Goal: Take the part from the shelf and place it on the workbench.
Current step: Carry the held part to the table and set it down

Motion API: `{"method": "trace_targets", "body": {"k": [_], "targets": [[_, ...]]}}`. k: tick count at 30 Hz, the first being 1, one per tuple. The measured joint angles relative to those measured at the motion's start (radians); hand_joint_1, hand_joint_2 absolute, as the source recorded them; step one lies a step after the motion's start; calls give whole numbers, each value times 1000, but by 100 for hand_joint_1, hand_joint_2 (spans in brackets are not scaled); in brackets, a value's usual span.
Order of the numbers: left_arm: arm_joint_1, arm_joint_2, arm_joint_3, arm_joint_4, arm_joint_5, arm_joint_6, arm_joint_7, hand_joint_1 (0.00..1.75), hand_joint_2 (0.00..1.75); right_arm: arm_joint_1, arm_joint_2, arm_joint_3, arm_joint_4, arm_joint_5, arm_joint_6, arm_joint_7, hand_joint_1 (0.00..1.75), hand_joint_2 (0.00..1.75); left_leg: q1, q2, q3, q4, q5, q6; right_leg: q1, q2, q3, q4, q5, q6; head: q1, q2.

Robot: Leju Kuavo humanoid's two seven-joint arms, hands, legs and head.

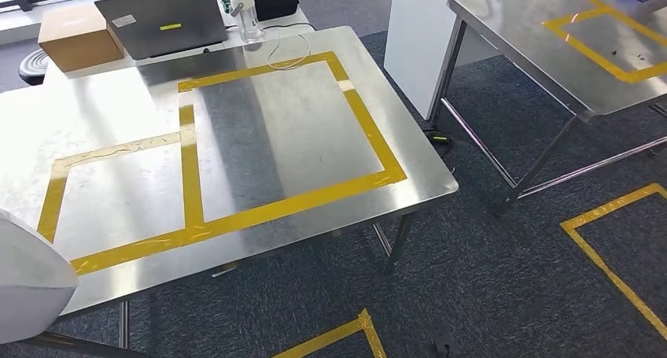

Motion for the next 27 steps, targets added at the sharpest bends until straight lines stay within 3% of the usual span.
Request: {"method": "trace_targets", "body": {"k": [4, 8, 14, 18, 22, 27], "targets": [[-77, 44, -1, 83, -114, 77, 12, 175, 175, -1, 3, 0, 0, 12, 8, 1, 0, 0, -1, -2, 9, -7, 0, -6, 0, -3, 9, -1, -5, -3, 0, 0], [-258, 108, -1, 289, -284, 163, 44, 175, 175, -6, 4, 0, 0, 24, 12, -2, 0, 0, -1, -5, 11, -8, 4, -13, 0, -6, 12, -1, -3, -5, 0, 0], [-699, 208, -30, 841, -452, 278, 38, 175, 175, -11, 4, 0, 0, 27, 13, -19, 0, 0, -1, -5, 12, -7, 10, -22, 0, -5, 12, -2, 4, -8, 0, 0], [-947, 229, -87, 1169, -576, 350, 121, 175, 175, -11, 4, 0, 0, 29, 11, -15, 0, 0, -1, 0, 12, -7, 10, -22, 0, 0, 13, -2, 6, -8, 0, 0], [-1058, 223, -137, 1361, -634, 359, 171, 175, 175, -9, 4, 0, 0, 44, 11, 5, 0, 0, -1, 2, 20, -7, 10, -22, 0, 2, 12, -4, 6, -9, 0, 0], [-1093, 175, -206, 1485, -732, 378, 188, 175, 175, -9, 3, 2, 0, 60, 12, 36, 0, 0, -1, 1, 19, -7, 9, -21, 0, 0, 13, -7, 6, -8, 0, 0]]}}
